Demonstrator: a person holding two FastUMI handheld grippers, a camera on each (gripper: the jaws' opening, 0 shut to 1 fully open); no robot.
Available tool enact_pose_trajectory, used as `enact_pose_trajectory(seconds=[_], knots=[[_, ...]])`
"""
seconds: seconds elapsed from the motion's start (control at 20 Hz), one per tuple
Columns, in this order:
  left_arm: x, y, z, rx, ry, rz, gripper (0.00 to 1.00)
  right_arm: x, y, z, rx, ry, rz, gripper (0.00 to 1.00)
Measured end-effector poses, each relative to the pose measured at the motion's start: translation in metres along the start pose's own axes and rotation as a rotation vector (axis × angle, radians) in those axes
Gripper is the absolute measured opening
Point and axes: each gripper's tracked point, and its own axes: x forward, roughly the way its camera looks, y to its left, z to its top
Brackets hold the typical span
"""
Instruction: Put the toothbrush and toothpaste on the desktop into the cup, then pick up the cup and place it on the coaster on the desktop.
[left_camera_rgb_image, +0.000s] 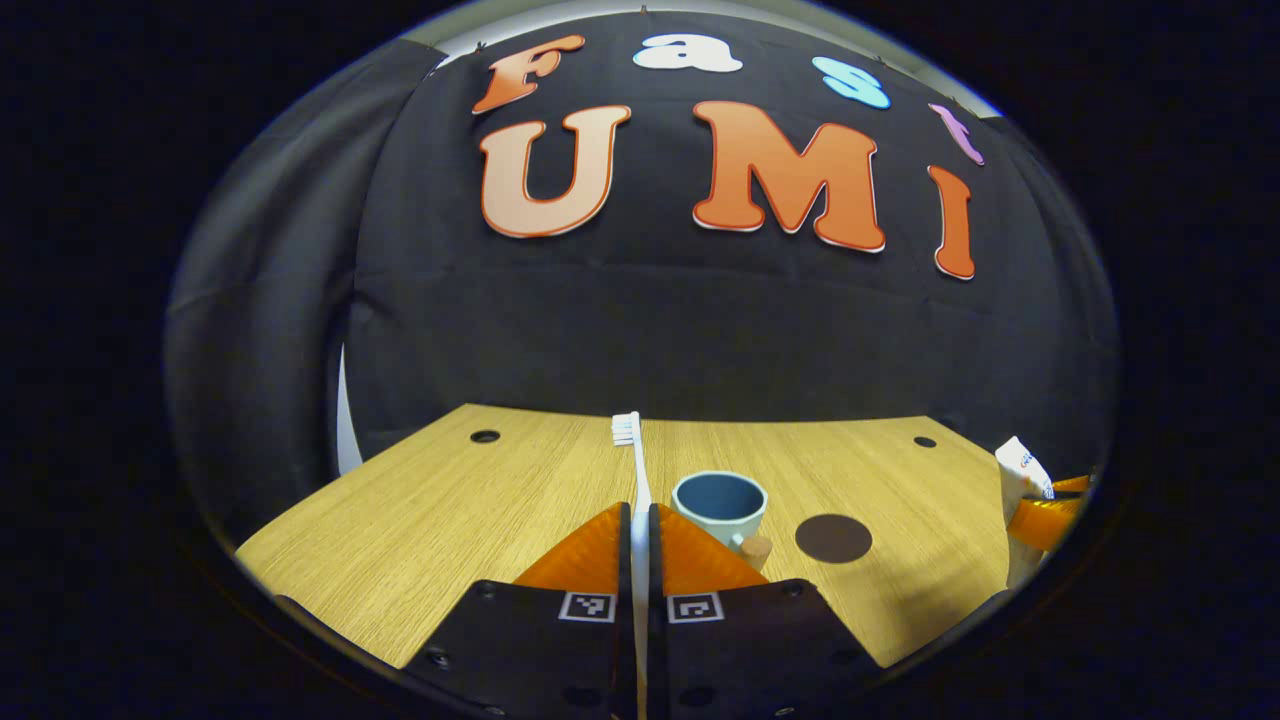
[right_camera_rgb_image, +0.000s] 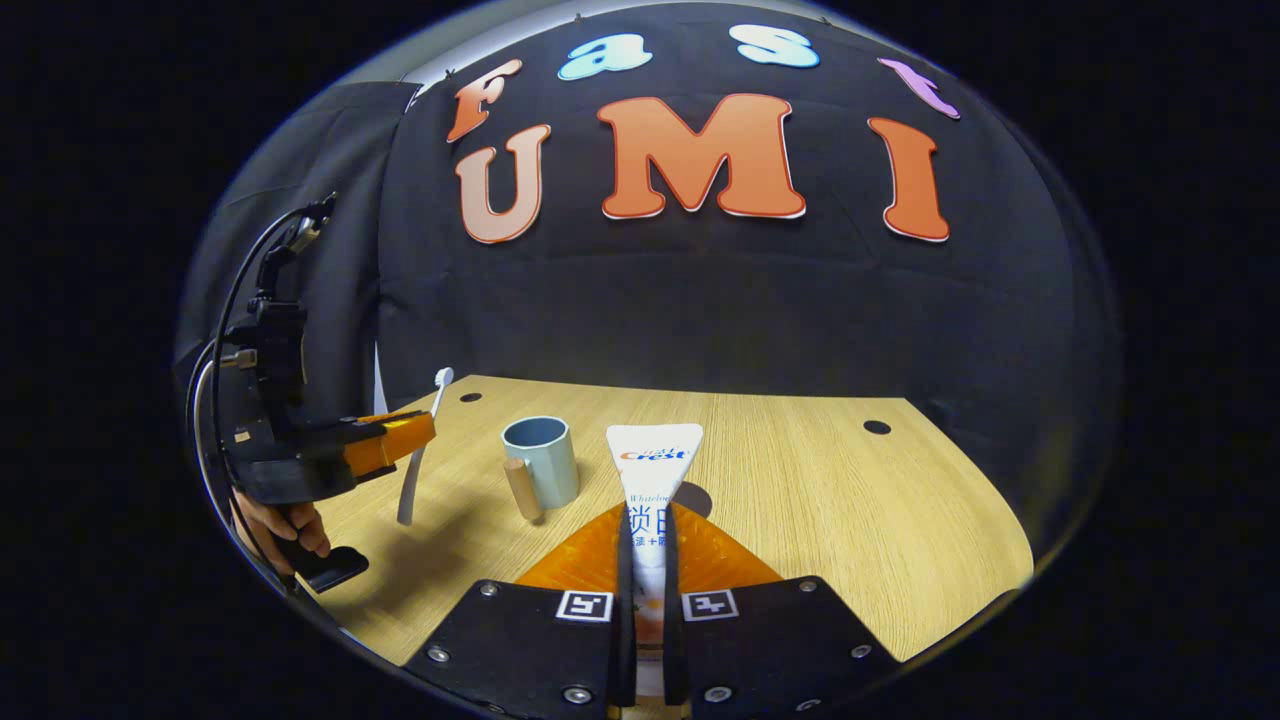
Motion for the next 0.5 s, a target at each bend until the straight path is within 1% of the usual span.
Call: enact_pose_trajectory(seconds=[0.05,0.25,0.35,0.5], knots=[[0.002,-0.008,0.005,-0.013,-0.017,-0.015,0.04,0.000,0.002,0.004,-0.003,-0.017,0.002,0.11],[0.018,-0.025,0.035,-0.038,-0.107,-0.023,0.04,0.001,-0.002,0.017,-0.007,-0.055,-0.008,0.11],[0.029,-0.031,0.043,-0.031,-0.135,-0.030,0.04,0.002,-0.003,0.018,-0.001,-0.061,-0.005,0.11],[0.045,-0.033,0.054,-0.024,-0.195,-0.010,0.04,0.003,-0.007,0.020,0.001,-0.064,-0.007,0.11]])
